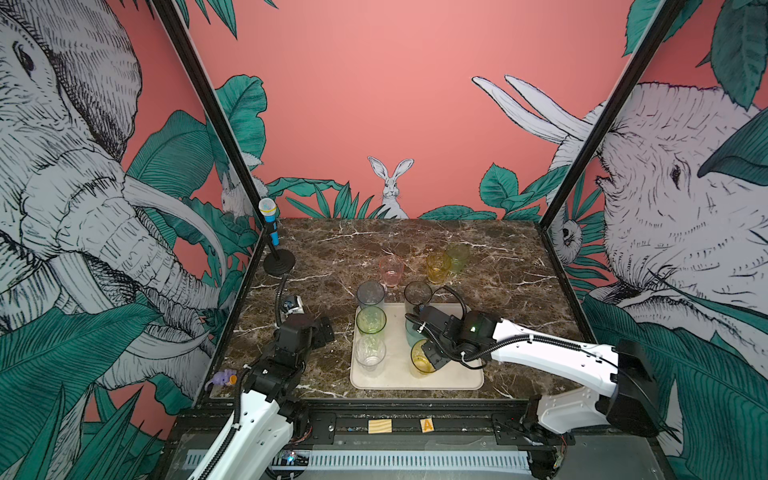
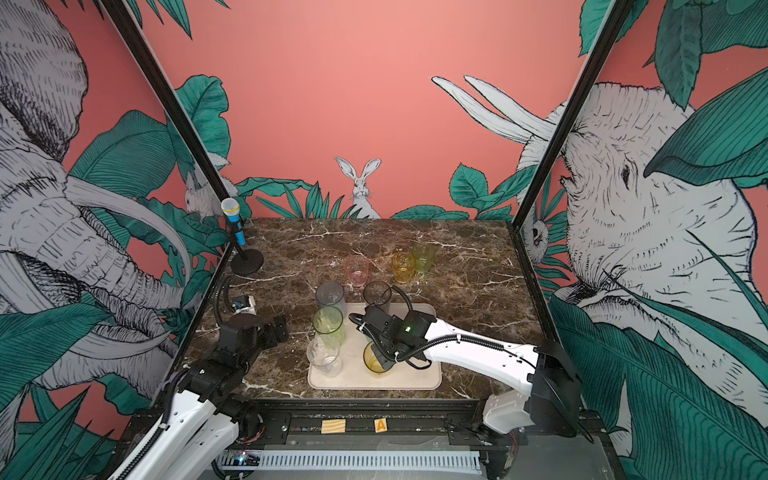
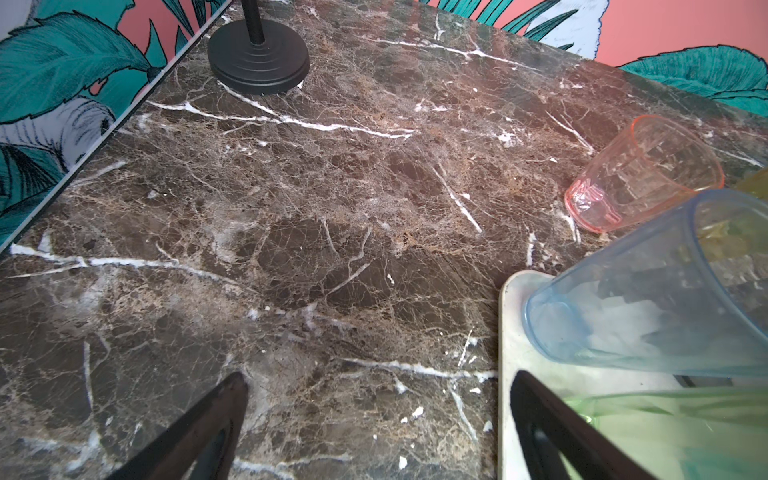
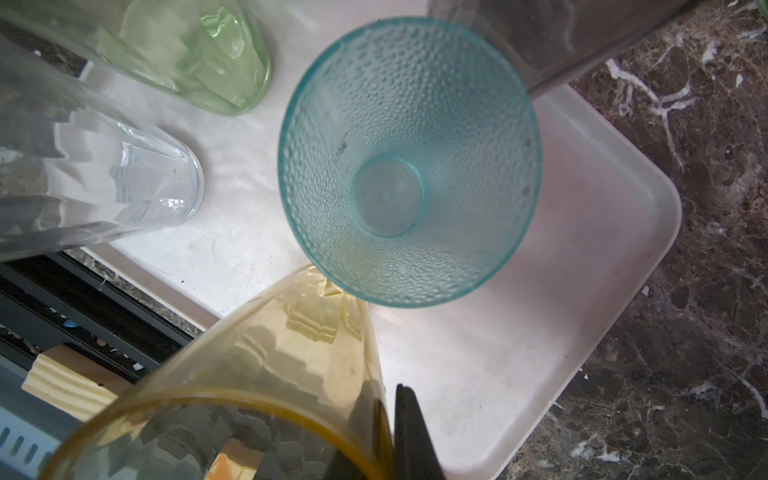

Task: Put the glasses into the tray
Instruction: 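Lower the yellow tumbler onto the tray beside the teal tumbler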

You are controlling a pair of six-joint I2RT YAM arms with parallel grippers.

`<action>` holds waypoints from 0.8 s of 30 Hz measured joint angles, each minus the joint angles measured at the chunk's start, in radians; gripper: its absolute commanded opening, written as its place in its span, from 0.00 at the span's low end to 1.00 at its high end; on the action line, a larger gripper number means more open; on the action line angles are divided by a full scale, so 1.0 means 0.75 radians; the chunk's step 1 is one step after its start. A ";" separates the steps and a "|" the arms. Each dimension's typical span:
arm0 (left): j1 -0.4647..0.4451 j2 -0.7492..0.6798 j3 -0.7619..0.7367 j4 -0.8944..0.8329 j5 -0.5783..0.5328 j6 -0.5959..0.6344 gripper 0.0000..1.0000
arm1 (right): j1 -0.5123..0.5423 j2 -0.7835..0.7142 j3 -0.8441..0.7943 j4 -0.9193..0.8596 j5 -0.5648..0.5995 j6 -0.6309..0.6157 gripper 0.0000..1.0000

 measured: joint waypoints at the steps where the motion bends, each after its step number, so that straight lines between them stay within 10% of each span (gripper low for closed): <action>1: 0.000 0.000 0.000 0.001 0.000 0.000 0.99 | 0.000 0.002 0.000 0.003 0.000 0.001 0.00; 10: 0.000 0.000 -0.005 0.000 0.000 -0.003 0.99 | 0.000 0.006 0.000 0.011 0.001 0.010 0.00; 24: 0.000 -0.036 -0.017 -0.010 0.000 -0.010 0.99 | 0.000 0.015 0.001 0.019 -0.009 0.040 0.36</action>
